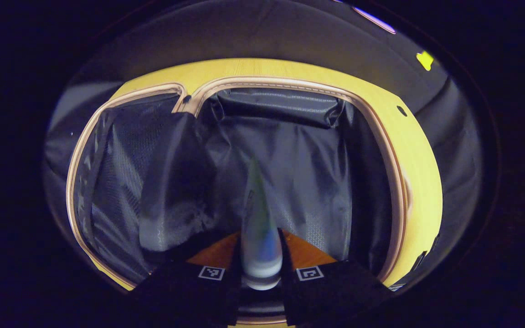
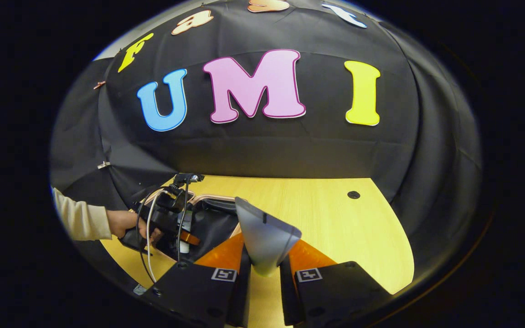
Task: First open the suitcase, pack the skin care products into it, and then close the suitcase.
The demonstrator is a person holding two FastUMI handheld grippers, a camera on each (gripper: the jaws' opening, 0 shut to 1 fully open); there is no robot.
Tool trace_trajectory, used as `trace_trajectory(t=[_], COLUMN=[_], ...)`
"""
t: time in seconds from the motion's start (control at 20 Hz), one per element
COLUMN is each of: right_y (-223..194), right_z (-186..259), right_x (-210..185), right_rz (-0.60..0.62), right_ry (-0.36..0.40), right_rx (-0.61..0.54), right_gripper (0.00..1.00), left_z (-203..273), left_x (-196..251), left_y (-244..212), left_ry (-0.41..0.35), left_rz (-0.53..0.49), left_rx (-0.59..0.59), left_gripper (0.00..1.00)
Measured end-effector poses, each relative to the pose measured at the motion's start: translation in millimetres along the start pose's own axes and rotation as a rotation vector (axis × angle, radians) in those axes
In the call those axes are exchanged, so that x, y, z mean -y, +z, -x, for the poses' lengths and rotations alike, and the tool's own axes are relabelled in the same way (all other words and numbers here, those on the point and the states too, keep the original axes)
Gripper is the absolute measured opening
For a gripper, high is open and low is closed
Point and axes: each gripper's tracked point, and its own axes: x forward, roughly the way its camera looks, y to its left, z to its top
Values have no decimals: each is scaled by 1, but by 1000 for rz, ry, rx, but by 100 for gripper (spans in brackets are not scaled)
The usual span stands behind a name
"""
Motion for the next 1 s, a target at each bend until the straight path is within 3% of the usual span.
trace_trajectory(t=[0.1, 0.25, 0.3, 0.35, 0.4, 0.45, 0.5, 0.65, 0.7, 0.75, 0.8, 0.85, 1.0], right_y=[-1, -2, -5, -7, -8, -9, -12, -22, -29, -42, -56, -69, -115], right_z=[-4, -14, -19, -25, -31, -37, -45, -71, -84, -96, -105, -116, -154], right_x=[-2, -8, -12, -18, -26, -36, -47, -81, -92, -103, -114, -126, -146], right_rz=[-5, 9, 30, 46, 48, 40, 32, 13, 15, 16, 11, -16, -36], right_ry=[3, 8, 9, 20, 37, 56, 77, 134, 149, 158, 172, 180, 154], right_rx=[-14, -34, -52, -69, -80, -95, -116, -183, -214, -260, -315, -375, -511], right_gripper=[32, 32, 39, 32, 25, 32, 26, 32, 32, 39, 25, 33, 32], left_z=[-1, 22, 39, 62, 83, 109, 134, 202, 217, 231, 241, 246, 251], left_x=[-10, -6, -4, -4, -9, -20, -35, -81, -90, -96, -100, -105, -117], left_y=[8, 26, 35, 48, 57, 65, 70, 69, 63, 53, 43, 32, 1], left_ry=[54, 22, 10, 7, 8, 32, 73, 188, 197, 199, 192, 185, 174], left_rz=[-36, -48, -30, -5, 19, 34, 38, 24, 22, 31, 48, 74, 150], left_rx=[20, 127, 200, 279, 359, 439, 506, 646, 665, 679, 689, 694, 694], left_gripper=[46, 59, 75, 92, 98, 98, 98, 98, 98, 98, 98, 98, 98])
